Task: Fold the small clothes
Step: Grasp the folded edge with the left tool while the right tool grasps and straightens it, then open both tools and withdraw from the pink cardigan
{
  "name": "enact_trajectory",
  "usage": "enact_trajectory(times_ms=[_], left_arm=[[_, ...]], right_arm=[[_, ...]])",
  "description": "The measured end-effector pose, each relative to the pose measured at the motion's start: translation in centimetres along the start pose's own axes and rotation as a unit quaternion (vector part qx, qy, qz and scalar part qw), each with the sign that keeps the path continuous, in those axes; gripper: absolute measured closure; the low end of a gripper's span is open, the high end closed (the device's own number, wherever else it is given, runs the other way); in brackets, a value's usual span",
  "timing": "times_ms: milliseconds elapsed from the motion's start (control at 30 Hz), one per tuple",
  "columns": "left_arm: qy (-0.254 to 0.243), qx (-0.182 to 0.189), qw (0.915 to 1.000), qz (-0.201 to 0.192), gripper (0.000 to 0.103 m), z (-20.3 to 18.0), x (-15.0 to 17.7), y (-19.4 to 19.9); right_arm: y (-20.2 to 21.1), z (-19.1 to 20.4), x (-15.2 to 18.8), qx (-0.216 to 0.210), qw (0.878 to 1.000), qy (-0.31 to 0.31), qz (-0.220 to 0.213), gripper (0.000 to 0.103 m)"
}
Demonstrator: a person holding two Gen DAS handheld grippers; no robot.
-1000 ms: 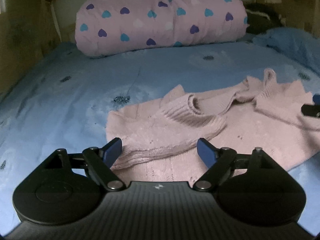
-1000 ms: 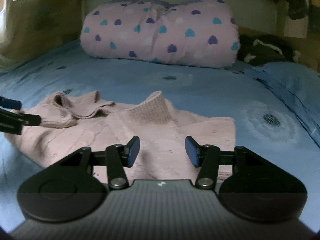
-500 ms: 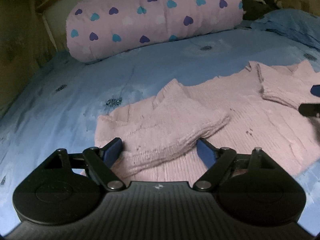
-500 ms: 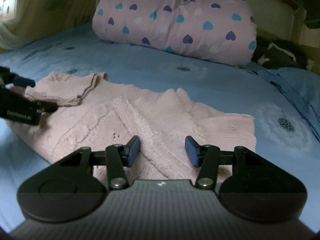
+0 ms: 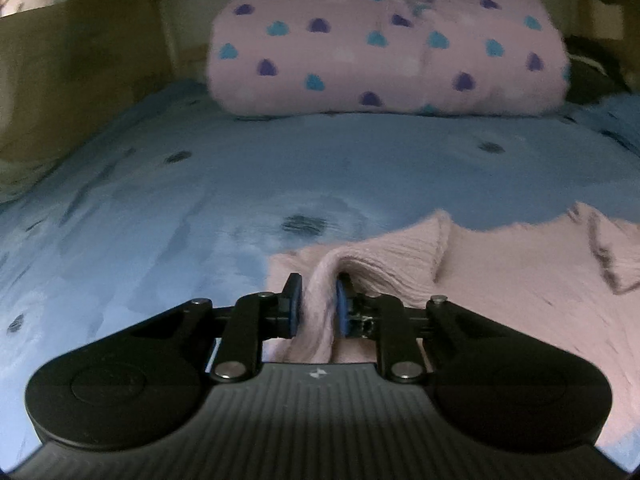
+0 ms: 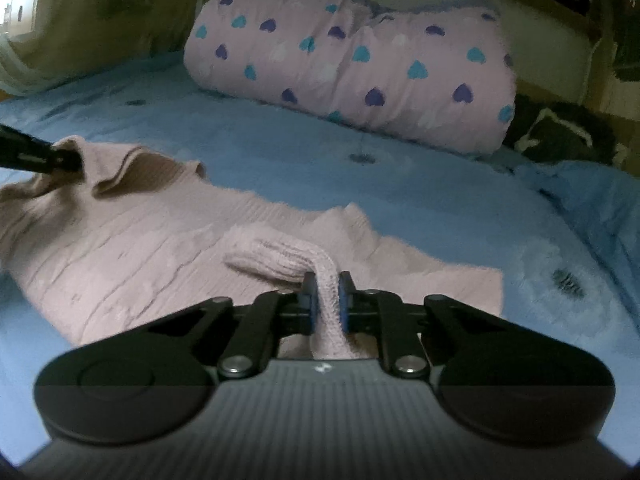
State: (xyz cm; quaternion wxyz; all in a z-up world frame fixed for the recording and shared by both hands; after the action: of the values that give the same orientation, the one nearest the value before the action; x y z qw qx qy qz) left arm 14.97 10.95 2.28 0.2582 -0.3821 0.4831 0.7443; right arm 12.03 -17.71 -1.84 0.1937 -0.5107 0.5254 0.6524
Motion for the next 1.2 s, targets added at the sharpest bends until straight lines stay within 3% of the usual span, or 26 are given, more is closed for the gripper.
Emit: enact_trajectory(times_ms=[233,300,367,500,700,833,967,1067,1200], left_arm=[[0.041,0.0,0.9991,0.012,0.077,2.6,-1.1,-0.6],[0.042,-0.008,0.9991,0.009,0.07,2.8,-1.2,-0.4],[0.041,-0.017,0.9989,0.014,0.056,3.1,-1.2,-0.6],[0.026,-0.063,0.9974,0.026,0.052,3.9,-0.8,-1.4],[0.066,-0.02,0.9969,0.037,0.052,4.7,-1.1,-1.0],[0.064,0.06,0.995,0.046,0.052,2.6,-1.2,-0.4],[0.044,0.109,0.9916,0.053,0.052,-0.3,-1.2,-0.9],[0.027,0.113,0.9913,0.062,0.052,-2.2,-1.2,-2.7],[-0.013,0.068,0.9964,0.049,0.052,-2.8,-1.1,-5.3]], right_arm=[[0.1,-5.2,-1.6,0.066,0.996,-0.063,-0.013,0.089],[-0.2,-7.2,-1.3,0.088,0.991,-0.1,-0.007,0.087],[-0.4,-8.9,-0.5,0.107,0.985,-0.136,0.002,0.084],[0.0,-11.0,1.0,0.163,0.974,-0.158,0.007,0.077],[2.0,-10.8,1.2,0.143,0.977,-0.156,-0.004,0.077],[2.1,-9.4,-0.2,0.097,0.987,-0.124,-0.011,0.077],[1.1,-8.5,-0.6,0.055,0.992,-0.112,-0.002,0.077],[-0.5,-8.5,0.0,0.057,0.992,-0.107,0.032,0.077],[-1.8,-9.8,1.0,0.072,0.989,-0.119,0.047,0.078]])
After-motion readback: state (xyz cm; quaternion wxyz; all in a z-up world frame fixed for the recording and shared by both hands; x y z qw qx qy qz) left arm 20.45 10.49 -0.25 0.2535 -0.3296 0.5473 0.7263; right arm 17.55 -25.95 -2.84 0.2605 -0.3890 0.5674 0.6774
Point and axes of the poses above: each gripper's, at about its wrist camera, not at the fingertips, and y roughly against the way its jaws point, z to its left, x to its underside, the point moved 5 cm from there along -y, roughly the way its jaws point, and after that the axes turned 11 degrees about -x, right-handed, at the moved point
